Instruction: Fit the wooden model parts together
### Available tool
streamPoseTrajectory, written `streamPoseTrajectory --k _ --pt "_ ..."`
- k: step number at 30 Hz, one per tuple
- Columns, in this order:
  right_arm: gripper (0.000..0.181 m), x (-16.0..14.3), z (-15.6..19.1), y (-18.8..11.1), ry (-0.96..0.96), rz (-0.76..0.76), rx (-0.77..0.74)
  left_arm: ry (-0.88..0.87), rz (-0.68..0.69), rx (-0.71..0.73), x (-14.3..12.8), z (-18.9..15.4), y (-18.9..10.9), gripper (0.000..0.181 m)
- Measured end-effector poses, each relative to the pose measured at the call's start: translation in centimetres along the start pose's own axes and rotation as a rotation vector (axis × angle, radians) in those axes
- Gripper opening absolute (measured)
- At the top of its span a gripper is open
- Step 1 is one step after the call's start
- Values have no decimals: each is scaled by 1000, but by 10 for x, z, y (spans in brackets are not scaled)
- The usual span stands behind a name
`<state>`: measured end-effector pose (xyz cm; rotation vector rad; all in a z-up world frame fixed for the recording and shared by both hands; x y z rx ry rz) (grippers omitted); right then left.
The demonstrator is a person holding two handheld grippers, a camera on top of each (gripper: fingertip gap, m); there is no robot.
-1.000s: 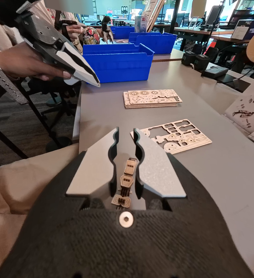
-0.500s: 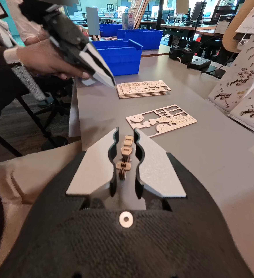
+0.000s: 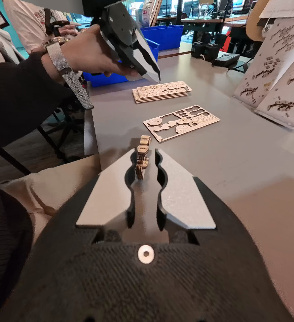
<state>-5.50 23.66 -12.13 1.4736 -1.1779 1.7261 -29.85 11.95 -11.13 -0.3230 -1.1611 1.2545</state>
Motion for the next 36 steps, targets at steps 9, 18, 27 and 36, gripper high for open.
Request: streamPoseTrajectory --k 9,18,27,36 --pt "21 -11 0 11 22 47 12 30 -78 13 4 -7 1 1" --pt "22 -5 2 5 -4 29 11 38 -146 -4 13 -14 -16 1" --pt "32 5 6 1 18 16 48 10 -222 -35 18 -25 -13 1" --pt "61 68 43 40 -242 -82 235 -69 -297 -60 13 -31 11 1"
Point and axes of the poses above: each gripper's, where its closed fingertips meet, y out along the fingers, x out of its top, z = x × y across the jaws, the point moved 5 cm from there along -y, back along the fingers, and after that the axes turned 4 degrees about -y, right-handed, at the moved point
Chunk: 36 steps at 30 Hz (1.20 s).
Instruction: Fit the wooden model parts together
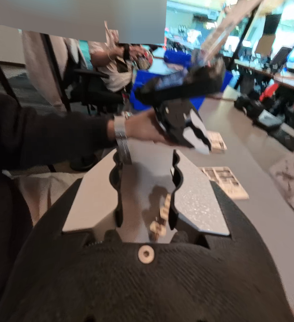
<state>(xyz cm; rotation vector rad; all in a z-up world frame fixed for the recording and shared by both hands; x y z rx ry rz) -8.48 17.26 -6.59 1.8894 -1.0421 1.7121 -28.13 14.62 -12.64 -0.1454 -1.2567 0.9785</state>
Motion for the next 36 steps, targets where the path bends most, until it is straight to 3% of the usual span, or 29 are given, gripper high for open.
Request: streamPoseTrajectory --k 3,7,10,16,29,33,36 --pt "74 28 13 26 -87 -101 69 -55 -71 -4 1 -2 6 1" --pt "77 32 21 56 -222 -106 81 -152 -175 -16 5 -1 13 1" --pt "79 30 19 66 -285 -114 49 -190 -161 10 -3 7 21 1" --pt "85 36 18 76 -235 -154 92 -280 -160 10 -15 15 33 1" --pt "83 28 0 69 -193 -145 81 -270 -155 20 -15 14 38 1" --pt "83 16 -13 51 -178 -93 29 -281 -161 -7 -15 14 37 1" --pt "72 -8 -26 26 -109 -36 -17 -301 -160 -47 -15 14 38 1"
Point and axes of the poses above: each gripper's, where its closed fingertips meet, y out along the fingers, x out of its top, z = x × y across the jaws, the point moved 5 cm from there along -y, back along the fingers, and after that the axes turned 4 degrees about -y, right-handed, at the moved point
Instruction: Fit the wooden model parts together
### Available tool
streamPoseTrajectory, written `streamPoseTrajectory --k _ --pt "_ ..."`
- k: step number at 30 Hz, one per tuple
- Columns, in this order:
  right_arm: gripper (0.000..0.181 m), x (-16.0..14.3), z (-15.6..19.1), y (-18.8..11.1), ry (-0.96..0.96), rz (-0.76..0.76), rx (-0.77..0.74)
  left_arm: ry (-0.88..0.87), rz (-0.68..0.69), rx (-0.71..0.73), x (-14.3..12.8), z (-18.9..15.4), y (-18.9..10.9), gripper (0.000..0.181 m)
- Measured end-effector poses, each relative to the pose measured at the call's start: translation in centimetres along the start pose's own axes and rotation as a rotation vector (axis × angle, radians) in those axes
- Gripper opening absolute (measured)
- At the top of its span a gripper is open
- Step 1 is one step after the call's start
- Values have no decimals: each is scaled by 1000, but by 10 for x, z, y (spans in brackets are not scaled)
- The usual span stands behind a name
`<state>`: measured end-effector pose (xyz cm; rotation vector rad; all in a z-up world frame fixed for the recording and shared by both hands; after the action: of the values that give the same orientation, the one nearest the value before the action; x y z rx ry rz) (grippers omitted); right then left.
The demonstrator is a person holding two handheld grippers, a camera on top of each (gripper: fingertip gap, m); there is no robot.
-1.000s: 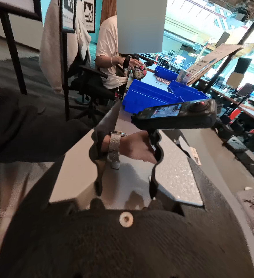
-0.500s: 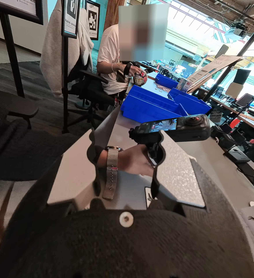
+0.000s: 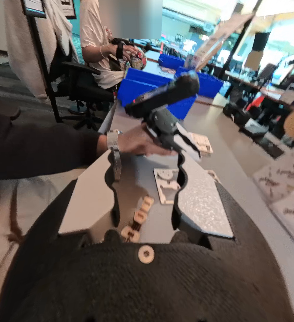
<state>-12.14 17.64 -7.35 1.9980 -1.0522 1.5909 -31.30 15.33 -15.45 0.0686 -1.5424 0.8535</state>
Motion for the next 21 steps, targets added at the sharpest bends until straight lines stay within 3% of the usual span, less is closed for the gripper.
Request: streamPoseTrajectory --k 3,6,7,14,16,21 --pt "56 -31 -1 -23 161 85 -3 -20 29 -27 -2 0 3 1" --pt "68 -60 12 -36 296 208 0 -16 30 -30 -2 0 3 1" --pt "73 -69 16 -38 303 258 -6 -12 28 -29 -2 0 3 1" --pt "54 -103 30 -28 123 531 -35 -15 49 -31 -3 0 5 1" --pt "42 -110 32 -26 144 557 -19 -25 50 -40 -3 0 5 1" --pt "32 -112 23 -32 214 551 -37 -54 62 -59 -4 2 6 1"
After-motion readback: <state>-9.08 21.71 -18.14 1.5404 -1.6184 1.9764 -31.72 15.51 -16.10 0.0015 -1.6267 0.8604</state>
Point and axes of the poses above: each gripper's, where its closed fingertips meet, y out along the fingers, x out of its top, z = x × y across the jaws, the point moved 5 cm from there along -y, back along the fingers, and after that the axes turned 4 degrees about -y, right-handed, at the moved point
